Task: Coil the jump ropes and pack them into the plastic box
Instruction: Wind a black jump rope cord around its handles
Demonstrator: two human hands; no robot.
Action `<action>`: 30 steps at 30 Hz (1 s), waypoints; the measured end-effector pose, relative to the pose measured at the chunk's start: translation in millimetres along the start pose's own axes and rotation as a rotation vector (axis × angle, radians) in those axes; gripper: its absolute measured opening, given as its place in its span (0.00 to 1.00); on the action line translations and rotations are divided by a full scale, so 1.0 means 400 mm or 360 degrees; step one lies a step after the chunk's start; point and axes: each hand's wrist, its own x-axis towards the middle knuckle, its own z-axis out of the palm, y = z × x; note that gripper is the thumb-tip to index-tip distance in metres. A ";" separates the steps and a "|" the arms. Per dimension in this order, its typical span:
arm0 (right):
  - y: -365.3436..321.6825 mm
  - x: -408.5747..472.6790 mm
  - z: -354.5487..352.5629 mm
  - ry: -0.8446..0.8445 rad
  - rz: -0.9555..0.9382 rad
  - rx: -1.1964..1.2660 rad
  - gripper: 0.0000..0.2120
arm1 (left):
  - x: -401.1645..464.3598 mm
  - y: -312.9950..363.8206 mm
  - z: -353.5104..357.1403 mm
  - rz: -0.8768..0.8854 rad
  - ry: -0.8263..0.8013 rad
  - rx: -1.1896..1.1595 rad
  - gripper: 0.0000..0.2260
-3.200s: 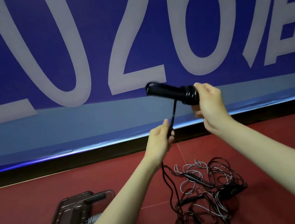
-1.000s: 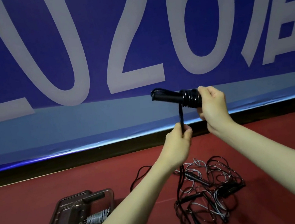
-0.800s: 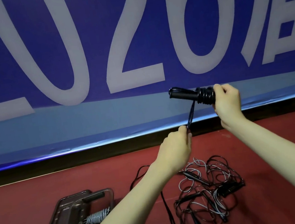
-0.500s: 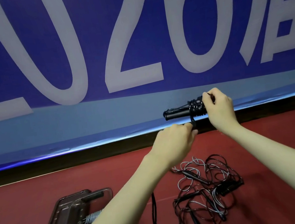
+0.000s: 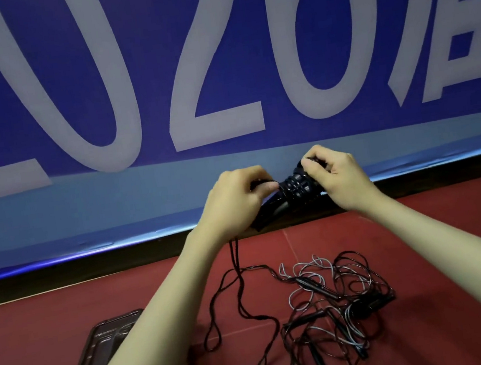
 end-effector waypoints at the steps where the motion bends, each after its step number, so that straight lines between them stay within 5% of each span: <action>1: -0.015 0.001 0.000 -0.0021 0.0000 0.0114 0.09 | 0.000 -0.011 -0.007 -0.0035 -0.0034 -0.0099 0.06; 7: -0.096 -0.002 0.026 -0.0315 -0.0032 0.0383 0.11 | -0.034 -0.079 -0.021 -0.0365 -0.0538 -0.1182 0.10; 13: -0.110 -0.003 0.071 0.0041 0.0244 0.0737 0.14 | -0.030 -0.028 0.024 -0.0510 -0.0145 -0.1753 0.12; 19: -0.095 0.010 0.084 0.0502 0.0530 0.0808 0.13 | 0.000 0.052 0.076 -0.0503 0.0309 -0.1514 0.09; 25: -0.127 0.003 0.072 0.0631 0.0191 0.0437 0.14 | -0.003 0.067 0.054 -0.0180 0.0244 -0.1622 0.04; 30: -0.168 -0.014 0.079 0.0594 -0.0191 0.0356 0.09 | 0.013 0.100 0.049 -0.0753 0.0549 -0.1799 0.19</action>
